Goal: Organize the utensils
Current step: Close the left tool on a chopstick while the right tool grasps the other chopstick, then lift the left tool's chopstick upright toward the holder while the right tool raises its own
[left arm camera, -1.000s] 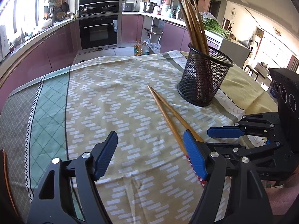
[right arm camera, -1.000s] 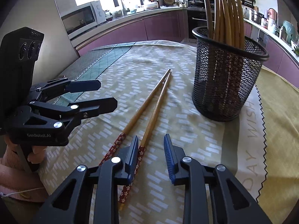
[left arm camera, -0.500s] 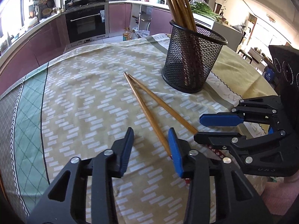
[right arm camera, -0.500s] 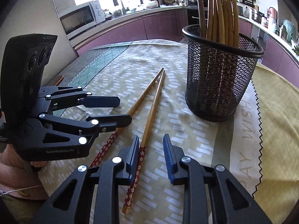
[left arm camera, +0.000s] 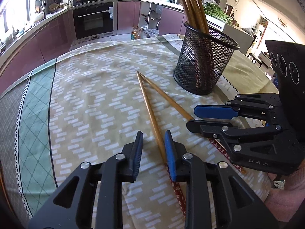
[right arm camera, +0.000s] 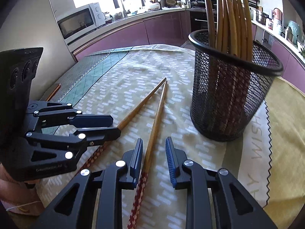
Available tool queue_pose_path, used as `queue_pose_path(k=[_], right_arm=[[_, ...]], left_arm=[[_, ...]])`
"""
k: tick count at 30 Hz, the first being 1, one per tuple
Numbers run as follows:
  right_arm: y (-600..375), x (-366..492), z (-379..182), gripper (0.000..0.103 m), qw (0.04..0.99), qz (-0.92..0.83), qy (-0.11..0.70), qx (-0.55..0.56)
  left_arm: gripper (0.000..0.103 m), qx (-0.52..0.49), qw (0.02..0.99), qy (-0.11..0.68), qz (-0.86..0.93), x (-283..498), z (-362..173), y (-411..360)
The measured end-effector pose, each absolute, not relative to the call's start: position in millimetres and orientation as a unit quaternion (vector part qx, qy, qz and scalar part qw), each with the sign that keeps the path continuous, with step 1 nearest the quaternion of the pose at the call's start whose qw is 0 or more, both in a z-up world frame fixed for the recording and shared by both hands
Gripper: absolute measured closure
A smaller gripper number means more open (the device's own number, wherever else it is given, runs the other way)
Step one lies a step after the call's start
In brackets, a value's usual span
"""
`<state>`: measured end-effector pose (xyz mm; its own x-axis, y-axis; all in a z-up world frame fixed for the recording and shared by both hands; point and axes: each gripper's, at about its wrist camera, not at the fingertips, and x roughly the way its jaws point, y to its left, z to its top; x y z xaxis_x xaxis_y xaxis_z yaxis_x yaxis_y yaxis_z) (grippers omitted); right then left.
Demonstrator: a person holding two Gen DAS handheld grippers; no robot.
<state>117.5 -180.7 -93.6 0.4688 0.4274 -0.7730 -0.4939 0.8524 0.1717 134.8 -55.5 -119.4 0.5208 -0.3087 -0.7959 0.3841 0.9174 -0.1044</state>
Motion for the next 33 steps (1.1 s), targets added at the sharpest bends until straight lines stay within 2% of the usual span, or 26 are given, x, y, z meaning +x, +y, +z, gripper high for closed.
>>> queue_pose_path(k=[7, 12, 20, 33], right_arm=[[-179.2, 129.0, -93.8, 0.089, 0.859, 0.260, 0.439, -0.032], [-189.4, 130.1, -95.1, 0.096, 0.859, 0.257, 0.442, -0.008], [-205.7, 120.9, -91.7, 0.097, 0.864, 0.253, 0.435, 0.031], [-202.0, 112.8, -91.5, 0.097, 0.855, 0.270, 0.443, 0.019]], left_arm=[[0.080, 0.042, 0.866, 0.454, -0.204, 156.9, -120.2, -58.5], [0.090, 0.045, 0.866, 0.457, -0.198, 168.8, -120.1, -61.5], [0.095, 0.023, 0.871, 0.454, -0.184, 167.2, -121.9, -58.6], [0.095, 0.048, 0.874, 0.448, -0.184, 153.4, -121.7, -68.2]])
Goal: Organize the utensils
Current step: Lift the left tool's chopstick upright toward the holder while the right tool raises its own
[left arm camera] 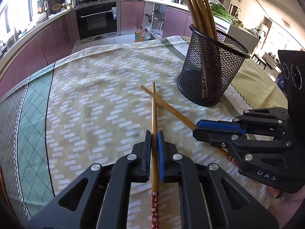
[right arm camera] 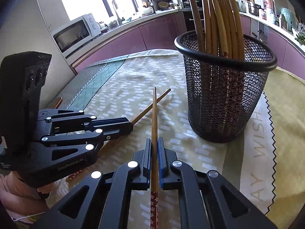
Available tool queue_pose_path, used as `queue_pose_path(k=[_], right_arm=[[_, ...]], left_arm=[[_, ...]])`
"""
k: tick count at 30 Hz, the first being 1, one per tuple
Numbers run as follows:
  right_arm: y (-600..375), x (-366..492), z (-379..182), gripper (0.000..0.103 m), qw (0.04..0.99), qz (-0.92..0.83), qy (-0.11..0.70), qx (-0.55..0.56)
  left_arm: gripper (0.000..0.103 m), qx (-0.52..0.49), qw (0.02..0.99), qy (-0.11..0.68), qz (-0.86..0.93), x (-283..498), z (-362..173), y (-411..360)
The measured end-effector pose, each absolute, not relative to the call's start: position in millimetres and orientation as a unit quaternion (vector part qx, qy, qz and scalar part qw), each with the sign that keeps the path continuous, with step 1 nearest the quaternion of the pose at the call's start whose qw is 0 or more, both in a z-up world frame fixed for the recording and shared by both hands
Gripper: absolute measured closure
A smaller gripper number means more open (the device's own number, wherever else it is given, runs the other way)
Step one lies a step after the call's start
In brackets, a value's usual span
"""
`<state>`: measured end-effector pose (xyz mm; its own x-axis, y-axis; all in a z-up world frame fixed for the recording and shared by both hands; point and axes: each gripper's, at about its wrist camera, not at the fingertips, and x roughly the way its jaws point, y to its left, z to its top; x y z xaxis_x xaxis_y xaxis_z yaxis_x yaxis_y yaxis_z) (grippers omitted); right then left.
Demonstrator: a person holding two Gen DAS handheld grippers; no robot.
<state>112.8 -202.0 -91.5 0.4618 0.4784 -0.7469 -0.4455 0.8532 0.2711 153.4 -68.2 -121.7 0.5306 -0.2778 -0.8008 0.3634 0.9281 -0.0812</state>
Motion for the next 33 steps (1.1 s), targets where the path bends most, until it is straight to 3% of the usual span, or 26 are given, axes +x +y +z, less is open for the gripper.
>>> queue_pose_path(k=[15, 33], right_arm=[[-199.9, 117.0, -93.5, 0.097, 0.855, 0.270, 0.442, 0.020], [-226.8, 92.1, -51.8, 0.097, 0.881, 0.288, 0.373, 0.050]], left_arm=[[0.095, 0.058, 0.874, 0.449, -0.177, 159.3, -120.5, -73.5], [0.095, 0.027, 0.892, 0.408, -0.195, 133.7, -80.0, -56.3]])
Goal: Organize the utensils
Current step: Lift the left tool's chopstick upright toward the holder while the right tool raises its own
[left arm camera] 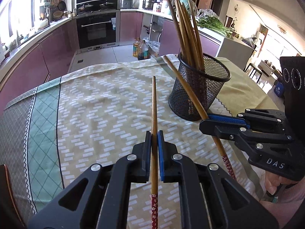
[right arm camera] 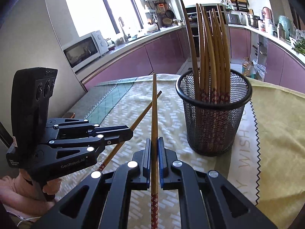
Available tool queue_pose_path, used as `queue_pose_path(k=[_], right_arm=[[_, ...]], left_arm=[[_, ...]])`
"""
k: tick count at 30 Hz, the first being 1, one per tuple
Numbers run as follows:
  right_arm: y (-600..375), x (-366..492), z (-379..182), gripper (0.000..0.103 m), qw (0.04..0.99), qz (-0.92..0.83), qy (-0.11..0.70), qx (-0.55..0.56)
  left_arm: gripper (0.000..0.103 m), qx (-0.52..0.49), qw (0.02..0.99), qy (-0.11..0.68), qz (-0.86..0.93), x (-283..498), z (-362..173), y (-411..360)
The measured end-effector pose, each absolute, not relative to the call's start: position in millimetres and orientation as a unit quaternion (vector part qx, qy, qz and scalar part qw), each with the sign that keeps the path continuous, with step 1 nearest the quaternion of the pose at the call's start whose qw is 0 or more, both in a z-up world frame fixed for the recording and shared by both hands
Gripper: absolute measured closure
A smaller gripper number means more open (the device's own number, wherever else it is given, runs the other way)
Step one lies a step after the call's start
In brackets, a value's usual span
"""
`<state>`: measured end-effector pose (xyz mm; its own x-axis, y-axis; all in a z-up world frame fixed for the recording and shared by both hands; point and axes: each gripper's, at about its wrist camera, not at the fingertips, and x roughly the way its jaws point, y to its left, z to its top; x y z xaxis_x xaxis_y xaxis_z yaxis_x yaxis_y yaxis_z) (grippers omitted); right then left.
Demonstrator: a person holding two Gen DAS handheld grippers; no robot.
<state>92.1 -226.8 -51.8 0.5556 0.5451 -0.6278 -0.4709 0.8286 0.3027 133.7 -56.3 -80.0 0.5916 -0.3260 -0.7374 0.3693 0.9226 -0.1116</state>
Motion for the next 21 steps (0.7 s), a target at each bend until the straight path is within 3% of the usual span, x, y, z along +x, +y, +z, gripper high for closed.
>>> queue_pose_path(k=[21], right_arm=[[-248.8, 75.5, -28.4, 0.097, 0.897, 0.286, 0.330, 0.060]], left_arm=[[0.095, -0.005, 0.901, 0.371, -0.227, 108.9, -38.2, -45.7]])
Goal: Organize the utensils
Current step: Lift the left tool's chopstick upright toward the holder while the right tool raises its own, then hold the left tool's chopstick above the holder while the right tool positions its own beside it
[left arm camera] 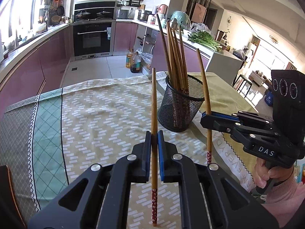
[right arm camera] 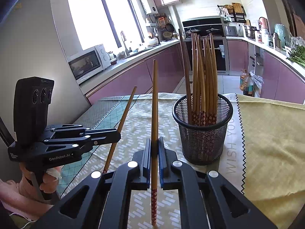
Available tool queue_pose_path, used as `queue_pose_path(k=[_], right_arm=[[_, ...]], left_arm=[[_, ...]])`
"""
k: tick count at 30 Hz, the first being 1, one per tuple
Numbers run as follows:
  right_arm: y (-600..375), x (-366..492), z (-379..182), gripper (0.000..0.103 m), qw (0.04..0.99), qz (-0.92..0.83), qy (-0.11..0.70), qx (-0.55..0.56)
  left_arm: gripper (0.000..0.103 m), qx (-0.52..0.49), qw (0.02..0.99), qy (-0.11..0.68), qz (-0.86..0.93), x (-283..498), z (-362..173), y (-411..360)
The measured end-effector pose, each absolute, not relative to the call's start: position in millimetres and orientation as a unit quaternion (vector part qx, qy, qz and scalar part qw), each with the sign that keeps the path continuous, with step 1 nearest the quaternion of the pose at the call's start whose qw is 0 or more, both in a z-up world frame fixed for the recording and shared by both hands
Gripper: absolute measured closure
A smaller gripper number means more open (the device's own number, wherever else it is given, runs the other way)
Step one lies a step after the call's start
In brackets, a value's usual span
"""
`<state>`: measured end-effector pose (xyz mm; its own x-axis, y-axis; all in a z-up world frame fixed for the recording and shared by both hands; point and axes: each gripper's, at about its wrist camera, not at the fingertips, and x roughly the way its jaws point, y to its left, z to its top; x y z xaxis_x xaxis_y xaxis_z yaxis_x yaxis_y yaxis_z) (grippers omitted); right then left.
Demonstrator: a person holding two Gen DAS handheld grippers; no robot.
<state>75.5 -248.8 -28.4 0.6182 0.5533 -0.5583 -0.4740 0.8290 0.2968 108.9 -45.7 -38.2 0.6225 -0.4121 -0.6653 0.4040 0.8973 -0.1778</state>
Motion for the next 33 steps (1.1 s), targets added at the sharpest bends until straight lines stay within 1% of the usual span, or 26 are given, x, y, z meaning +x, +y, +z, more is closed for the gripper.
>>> queue_pose_path(k=[22, 33], right_arm=[[-245.7, 69.9, -23.9, 0.097, 0.897, 0.298, 0.324, 0.047], [-246.1, 65.2, -18.3, 0.097, 0.901, 0.297, 0.312, 0.042]], left_arm=[[0.095, -0.012, 0.907, 0.325, -0.269, 81.5, -7.6, -44.9], [0.095, -0.005, 0.907, 0.310, -0.285, 75.9, -2.8, -48.0]])
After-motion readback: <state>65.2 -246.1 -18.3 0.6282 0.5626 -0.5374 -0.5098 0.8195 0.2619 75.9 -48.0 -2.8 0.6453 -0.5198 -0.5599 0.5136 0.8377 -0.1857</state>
